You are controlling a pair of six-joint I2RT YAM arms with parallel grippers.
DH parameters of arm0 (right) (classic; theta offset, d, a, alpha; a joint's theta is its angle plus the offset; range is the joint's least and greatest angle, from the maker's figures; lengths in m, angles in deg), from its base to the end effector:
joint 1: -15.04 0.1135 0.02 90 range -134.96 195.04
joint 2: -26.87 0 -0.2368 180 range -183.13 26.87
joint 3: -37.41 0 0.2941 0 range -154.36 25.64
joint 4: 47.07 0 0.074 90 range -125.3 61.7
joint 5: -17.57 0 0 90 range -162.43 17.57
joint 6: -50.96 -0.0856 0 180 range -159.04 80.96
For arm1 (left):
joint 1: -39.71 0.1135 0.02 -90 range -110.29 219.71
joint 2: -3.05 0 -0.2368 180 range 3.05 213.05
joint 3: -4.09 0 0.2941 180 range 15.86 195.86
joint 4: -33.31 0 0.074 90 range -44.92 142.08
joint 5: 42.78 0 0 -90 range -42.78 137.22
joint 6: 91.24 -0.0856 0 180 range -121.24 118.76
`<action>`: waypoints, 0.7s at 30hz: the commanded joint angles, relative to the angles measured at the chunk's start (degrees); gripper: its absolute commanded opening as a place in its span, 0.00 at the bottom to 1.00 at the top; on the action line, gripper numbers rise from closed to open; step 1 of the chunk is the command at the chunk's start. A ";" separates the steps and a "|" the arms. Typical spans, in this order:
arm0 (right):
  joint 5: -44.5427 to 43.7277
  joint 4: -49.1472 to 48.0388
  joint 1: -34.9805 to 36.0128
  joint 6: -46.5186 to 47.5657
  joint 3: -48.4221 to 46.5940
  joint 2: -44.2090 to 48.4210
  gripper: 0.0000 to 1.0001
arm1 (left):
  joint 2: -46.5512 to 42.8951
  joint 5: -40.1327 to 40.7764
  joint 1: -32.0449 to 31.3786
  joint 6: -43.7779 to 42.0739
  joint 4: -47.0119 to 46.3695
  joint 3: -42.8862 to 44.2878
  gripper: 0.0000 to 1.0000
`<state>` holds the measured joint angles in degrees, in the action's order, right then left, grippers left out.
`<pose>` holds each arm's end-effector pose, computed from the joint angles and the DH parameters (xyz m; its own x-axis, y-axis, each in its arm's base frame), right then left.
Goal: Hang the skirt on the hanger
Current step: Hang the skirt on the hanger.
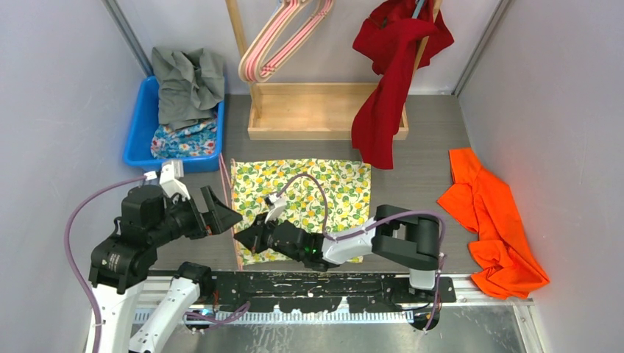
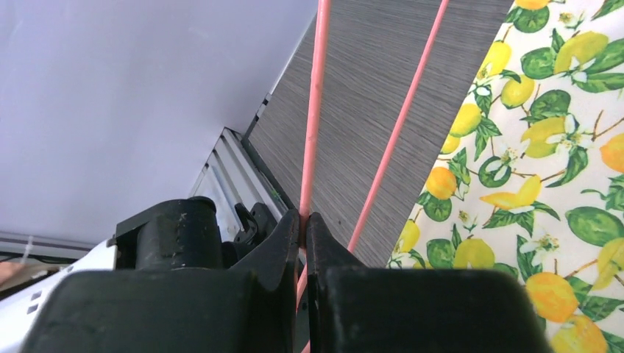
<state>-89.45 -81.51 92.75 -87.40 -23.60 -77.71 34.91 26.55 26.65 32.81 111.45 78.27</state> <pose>0.1195 0.4310 0.1152 -0.6747 0.2601 -0.6907 -0.5547 0.4387 0.7070 0.1503 -0.0659 0.3463 -0.7469 -0.3645 -0.5562 0.0870 0.7756 -0.6252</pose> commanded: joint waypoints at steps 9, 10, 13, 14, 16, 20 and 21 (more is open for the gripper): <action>-3.18 -12.84 -0.68 -7.24 -1.37 -5.80 0.01 | -1.05 -1.39 0.01 -0.29 -1.05 0.27 0.97; -3.44 -13.50 -0.63 -7.55 -1.46 -6.54 0.01 | -1.08 -1.44 0.05 -0.29 -1.21 0.15 0.97; -3.72 -14.99 -0.37 -8.42 -2.08 -8.66 0.01 | -1.18 -1.40 0.03 -0.29 -1.42 -0.30 0.97; -3.99 -15.04 -0.19 -8.76 -2.28 -9.24 0.01 | -1.18 -1.39 -0.02 -0.29 -1.48 -0.42 0.97; -5.09 -15.26 0.03 -9.46 -2.29 -10.30 0.01 | -1.11 -1.43 0.00 -0.29 -1.58 -0.68 0.98; -5.56 -17.05 0.33 -9.96 -2.45 -12.45 0.01 | -1.18 -1.39 0.00 -0.29 -1.82 -0.89 0.98; -5.43 -17.06 0.33 -9.95 -2.66 -13.13 0.01 | -1.18 -1.39 -0.03 -0.29 -1.94 -1.04 0.97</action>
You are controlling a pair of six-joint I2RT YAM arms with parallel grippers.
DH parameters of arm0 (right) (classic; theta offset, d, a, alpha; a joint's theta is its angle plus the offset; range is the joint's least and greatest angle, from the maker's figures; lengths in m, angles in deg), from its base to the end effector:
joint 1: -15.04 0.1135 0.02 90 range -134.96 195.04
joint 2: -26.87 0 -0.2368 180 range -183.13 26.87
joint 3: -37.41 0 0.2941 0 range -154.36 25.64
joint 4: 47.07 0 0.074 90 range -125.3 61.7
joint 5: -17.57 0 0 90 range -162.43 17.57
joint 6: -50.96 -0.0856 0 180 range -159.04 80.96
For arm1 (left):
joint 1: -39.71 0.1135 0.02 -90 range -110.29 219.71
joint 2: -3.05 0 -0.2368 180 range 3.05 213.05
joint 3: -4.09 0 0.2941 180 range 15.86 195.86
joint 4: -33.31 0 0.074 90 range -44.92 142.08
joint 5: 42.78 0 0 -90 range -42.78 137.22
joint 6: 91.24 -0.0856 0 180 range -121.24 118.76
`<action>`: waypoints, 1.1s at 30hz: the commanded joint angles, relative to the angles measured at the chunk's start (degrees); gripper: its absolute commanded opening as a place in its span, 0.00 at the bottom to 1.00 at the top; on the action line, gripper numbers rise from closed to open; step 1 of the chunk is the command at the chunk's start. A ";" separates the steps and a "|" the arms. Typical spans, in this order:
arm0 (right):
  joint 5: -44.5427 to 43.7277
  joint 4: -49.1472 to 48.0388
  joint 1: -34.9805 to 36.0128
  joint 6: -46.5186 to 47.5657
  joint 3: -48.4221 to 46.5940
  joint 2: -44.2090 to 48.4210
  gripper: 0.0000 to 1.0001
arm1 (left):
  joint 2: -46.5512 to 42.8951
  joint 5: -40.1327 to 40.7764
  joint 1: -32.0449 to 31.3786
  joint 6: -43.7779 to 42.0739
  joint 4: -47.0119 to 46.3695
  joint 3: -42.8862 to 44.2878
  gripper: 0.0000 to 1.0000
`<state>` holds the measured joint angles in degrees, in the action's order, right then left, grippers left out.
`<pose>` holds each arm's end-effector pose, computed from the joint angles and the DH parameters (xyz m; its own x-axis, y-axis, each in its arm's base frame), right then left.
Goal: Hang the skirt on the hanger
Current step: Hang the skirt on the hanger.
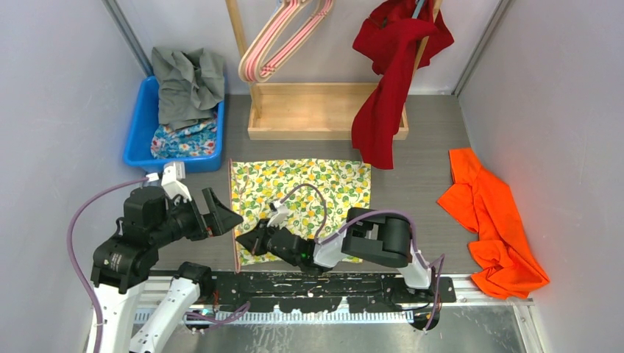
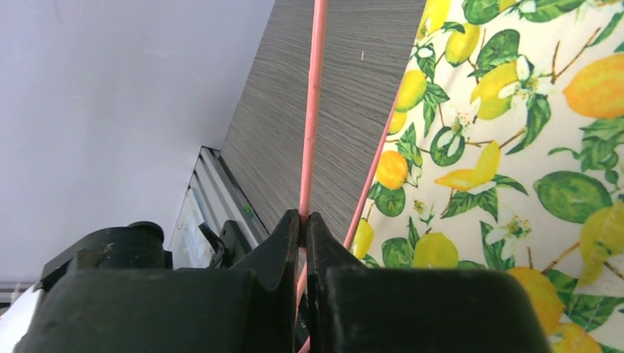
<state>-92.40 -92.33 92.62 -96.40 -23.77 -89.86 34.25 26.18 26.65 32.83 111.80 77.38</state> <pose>0.1242 0.4281 0.0549 -0.7328 0.3525 -0.5821 -0.4237 0.4329 0.7956 0.1485 -0.0660 0.3420 -0.7547 -0.3617 -0.5474 0.0840 0.7742 -0.6274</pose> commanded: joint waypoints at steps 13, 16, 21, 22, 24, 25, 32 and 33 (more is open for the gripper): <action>-6.39 -2.95 0.76 0.20 1.92 1.15 0.01 | -0.73 -0.85 -0.03 -0.31 -2.70 -0.70 0.97; -7.17 -2.92 1.01 0.09 3.59 1.71 0.01 | -0.46 -0.85 -0.01 -0.31 -2.82 -0.40 0.97; -8.96 -2.18 1.81 0.64 5.45 3.20 0.01 | -0.52 -0.69 -0.03 -0.23 -2.80 -0.08 0.97; -9.50 -1.55 2.03 0.91 5.65 3.71 0.01 | -0.48 -0.67 -0.04 -0.23 -2.78 -0.08 0.97; -10.47 0.09 2.27 1.26 5.83 4.71 0.01 | -0.46 -0.67 0.01 -0.14 -2.80 0.00 0.97; -10.90 0.57 2.37 1.36 5.99 5.20 0.01 | -0.44 -0.65 0.00 -0.14 -2.76 0.01 0.97; -14.34 6.85 2.83 0.58 6.29 8.62 0.01 | -0.18 -0.76 0.02 -0.14 -2.84 0.53 0.97; -14.73 7.51 2.86 0.40 6.46 9.03 0.01 | -0.18 -0.77 0.00 -0.14 -2.87 0.53 0.97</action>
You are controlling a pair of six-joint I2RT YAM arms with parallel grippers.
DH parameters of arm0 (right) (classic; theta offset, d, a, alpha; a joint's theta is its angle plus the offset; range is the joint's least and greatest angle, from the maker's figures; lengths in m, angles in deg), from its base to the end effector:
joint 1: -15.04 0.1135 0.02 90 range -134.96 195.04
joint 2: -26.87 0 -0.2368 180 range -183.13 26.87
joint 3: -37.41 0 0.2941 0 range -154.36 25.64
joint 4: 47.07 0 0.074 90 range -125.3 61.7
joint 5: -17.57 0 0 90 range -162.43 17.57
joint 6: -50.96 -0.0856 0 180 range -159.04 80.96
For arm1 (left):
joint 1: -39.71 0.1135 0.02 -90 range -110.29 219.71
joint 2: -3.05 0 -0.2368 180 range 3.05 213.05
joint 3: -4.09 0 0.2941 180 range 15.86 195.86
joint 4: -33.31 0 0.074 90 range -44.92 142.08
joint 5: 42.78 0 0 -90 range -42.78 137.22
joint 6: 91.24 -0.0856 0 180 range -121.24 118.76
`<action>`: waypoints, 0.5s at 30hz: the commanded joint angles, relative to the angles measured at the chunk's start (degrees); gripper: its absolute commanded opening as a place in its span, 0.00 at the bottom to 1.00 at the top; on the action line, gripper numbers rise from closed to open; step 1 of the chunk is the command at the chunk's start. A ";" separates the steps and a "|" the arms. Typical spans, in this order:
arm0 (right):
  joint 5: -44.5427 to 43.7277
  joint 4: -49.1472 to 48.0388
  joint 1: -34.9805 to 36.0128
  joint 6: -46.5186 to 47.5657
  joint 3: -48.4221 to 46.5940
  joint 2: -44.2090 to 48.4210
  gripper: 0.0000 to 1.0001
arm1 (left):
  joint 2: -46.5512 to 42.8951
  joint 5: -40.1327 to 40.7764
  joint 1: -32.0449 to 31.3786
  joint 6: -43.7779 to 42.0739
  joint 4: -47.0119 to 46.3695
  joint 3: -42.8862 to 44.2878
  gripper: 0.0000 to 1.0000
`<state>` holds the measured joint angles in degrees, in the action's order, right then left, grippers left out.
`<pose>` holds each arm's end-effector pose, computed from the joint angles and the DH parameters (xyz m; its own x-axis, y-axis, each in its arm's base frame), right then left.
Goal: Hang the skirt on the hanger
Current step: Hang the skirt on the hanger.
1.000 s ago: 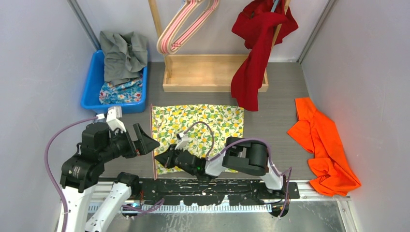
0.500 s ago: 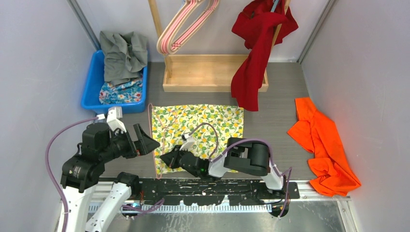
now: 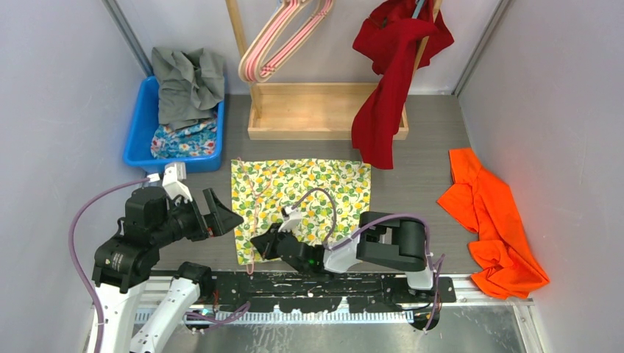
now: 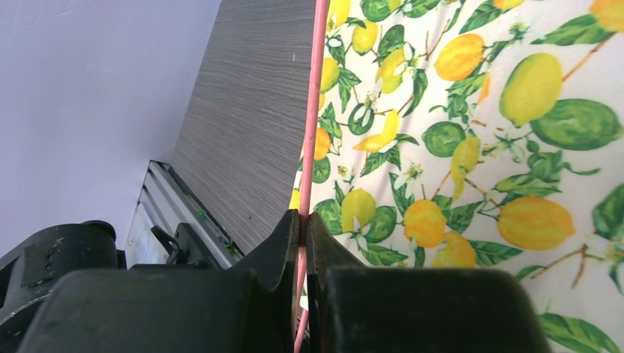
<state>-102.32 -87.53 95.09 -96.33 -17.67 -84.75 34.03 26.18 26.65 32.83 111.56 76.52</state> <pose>0.1132 0.3983 0.0472 -0.6748 0.3755 -0.6354 -0.3765 0.5654 0.7339 0.1495 -0.0662 0.3379 -0.7584 -0.3608 -0.5428 0.0798 0.7751 -0.6267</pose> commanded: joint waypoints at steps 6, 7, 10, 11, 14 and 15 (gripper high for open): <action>-7.36 5.37 0.38 -1.17 1.98 5.99 0.01 | -0.13 -0.82 -0.02 -0.05 -2.71 0.88 0.97; -7.56 5.79 0.42 -1.37 2.09 6.17 0.01 | -0.14 -0.84 0.02 -0.05 -2.75 0.86 0.97; -8.31 6.66 0.40 -2.07 2.81 6.80 0.01 | -0.18 -0.77 -0.03 -0.13 -2.55 0.92 0.97; -8.53 6.69 0.37 -2.21 3.18 7.03 0.01 | -0.23 -0.76 -0.04 -0.14 -2.58 0.94 0.97; -9.16 6.93 0.39 -2.61 4.52 8.05 0.01 | -0.18 -0.76 -0.04 -0.14 -2.64 0.75 0.98; -9.34 6.96 0.43 -2.62 5.05 8.38 0.01 | -0.18 -0.76 0.01 -0.14 -2.80 0.51 0.98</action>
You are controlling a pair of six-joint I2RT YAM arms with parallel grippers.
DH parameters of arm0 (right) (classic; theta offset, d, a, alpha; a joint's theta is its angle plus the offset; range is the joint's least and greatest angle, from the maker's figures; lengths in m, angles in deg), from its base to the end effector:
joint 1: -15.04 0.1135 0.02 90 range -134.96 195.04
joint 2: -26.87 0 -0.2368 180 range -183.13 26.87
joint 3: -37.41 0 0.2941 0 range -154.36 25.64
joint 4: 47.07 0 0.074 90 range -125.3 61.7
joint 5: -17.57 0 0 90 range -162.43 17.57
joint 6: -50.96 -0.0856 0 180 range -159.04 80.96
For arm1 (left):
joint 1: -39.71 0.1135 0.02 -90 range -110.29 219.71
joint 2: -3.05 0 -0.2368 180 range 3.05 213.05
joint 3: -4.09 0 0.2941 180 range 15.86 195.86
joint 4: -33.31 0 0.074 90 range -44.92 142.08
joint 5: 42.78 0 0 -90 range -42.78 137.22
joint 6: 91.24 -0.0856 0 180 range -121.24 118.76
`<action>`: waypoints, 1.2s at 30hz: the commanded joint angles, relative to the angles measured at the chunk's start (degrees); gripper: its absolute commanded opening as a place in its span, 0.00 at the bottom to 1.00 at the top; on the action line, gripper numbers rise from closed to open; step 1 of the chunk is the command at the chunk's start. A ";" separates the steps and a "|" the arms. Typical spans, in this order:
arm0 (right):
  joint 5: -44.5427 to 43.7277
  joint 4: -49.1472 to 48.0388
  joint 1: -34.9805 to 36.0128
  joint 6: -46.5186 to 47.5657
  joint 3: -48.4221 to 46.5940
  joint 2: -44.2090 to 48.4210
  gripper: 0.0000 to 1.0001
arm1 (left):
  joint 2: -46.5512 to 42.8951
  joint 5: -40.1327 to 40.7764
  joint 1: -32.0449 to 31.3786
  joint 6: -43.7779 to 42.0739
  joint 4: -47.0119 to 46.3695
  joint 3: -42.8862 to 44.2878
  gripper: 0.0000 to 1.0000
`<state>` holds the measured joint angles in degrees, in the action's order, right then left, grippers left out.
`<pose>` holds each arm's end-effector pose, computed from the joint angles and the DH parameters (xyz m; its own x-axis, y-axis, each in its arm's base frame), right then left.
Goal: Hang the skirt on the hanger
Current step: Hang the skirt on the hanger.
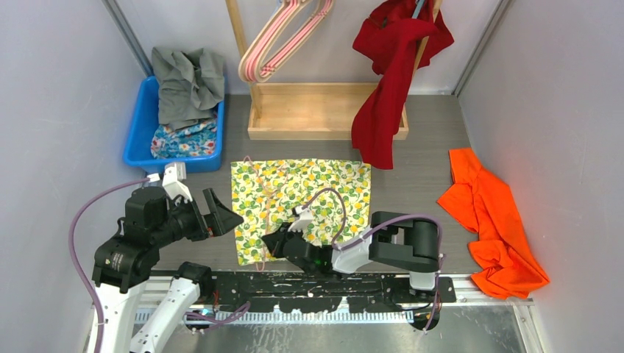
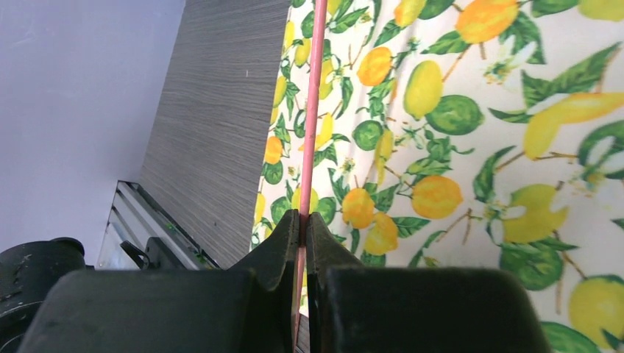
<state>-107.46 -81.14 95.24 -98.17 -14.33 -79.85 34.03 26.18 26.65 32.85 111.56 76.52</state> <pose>0.1151 0.3774 0.0480 -0.6454 0.3927 -0.6551 -0.3150 0.6445 0.6967 0.1495 -0.0662 0.3379 -0.7584 -0.3611 -0.5426 0.0795 0.7750 -0.6269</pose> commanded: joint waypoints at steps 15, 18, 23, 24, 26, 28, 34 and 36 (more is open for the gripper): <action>-5.37 -0.47 0.37 -1.50 8.70 7.22 0.01 | 1.97 -2.63 0.00 4.08 -18.21 -19.49 0.96; -5.95 -0.41 0.52 -1.45 9.62 8.04 0.01 | 2.66 -2.75 -0.03 4.18 -18.91 -19.91 0.96; -6.99 -0.04 0.74 -1.28 11.03 9.47 0.01 | 3.09 -2.51 -0.03 4.62 -18.99 -19.70 0.96; -7.25 0.06 0.74 -1.34 11.48 9.75 0.01 | 3.26 -2.53 0.00 4.74 -18.96 -19.77 0.96; -7.64 -0.09 0.78 -1.59 12.38 10.25 0.01 | 3.53 -2.59 -0.01 5.03 -20.82 -20.07 0.96; -7.94 -0.23 0.83 -1.86 13.34 10.83 0.01 | 3.85 -2.92 0.00 5.55 -21.89 -20.79 0.95; -9.83 -0.47 1.34 -2.36 16.62 13.04 0.01 | 5.63 -3.57 -0.06 7.08 -26.18 -23.60 0.95; -10.62 -0.31 1.52 -2.66 18.13 14.07 0.01 | 6.44 -3.70 -0.12 7.42 -27.31 -24.32 0.95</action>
<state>-113.25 -81.10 96.05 -100.68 1.17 -68.79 39.50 23.87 26.65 39.21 90.14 53.01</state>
